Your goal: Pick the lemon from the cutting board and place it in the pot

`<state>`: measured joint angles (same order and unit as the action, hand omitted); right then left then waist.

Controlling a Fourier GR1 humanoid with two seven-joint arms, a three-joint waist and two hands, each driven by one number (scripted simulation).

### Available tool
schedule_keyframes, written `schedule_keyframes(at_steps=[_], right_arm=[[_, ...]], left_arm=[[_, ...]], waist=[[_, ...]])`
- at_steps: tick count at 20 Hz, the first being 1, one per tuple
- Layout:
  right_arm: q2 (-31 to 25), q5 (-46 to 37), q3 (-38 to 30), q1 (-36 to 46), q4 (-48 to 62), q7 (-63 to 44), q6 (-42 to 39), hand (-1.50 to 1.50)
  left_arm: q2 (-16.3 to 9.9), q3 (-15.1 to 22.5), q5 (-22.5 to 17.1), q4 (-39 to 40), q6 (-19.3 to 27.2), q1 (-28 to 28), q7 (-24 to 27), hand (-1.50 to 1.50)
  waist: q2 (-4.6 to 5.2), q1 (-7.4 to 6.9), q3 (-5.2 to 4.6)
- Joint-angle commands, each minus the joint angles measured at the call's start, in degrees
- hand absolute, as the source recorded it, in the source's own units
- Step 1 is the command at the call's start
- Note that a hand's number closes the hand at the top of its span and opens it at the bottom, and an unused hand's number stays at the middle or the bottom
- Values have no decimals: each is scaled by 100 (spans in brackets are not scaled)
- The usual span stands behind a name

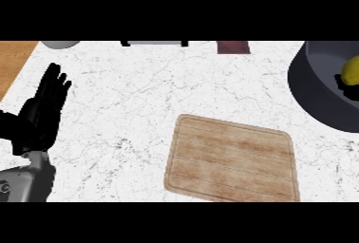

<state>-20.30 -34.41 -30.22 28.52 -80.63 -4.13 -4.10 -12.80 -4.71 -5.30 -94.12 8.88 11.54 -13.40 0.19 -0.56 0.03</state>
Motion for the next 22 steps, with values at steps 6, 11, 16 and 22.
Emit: schedule_keyframes(at_steps=[6, 11, 16, 22], right_arm=[[-889, -1999, 361, 372, 2200, 629, 1804, 150], [-1021, -2003, 272, 1069, 4194, 1427, 2652, 150], [-1510, -1460, -258, 1441, 5441, 1730, 2165, 150], [-1400, -1003, -498, 1640, 6204, 2424, 1445, -150]], left_arm=[[-20, -12, -77, -52, -91, 180, -111, 0], [202, 194, 120, 9, -5, 85, 103, 0], [-29, -46, -123, -27, -230, 145, -34, 0], [39, -9, -9, 135, -124, 383, 0, 0]], waist=[[64, -190, 7], [72, -195, 12], [87, -232, 19], [126, -260, 30]])
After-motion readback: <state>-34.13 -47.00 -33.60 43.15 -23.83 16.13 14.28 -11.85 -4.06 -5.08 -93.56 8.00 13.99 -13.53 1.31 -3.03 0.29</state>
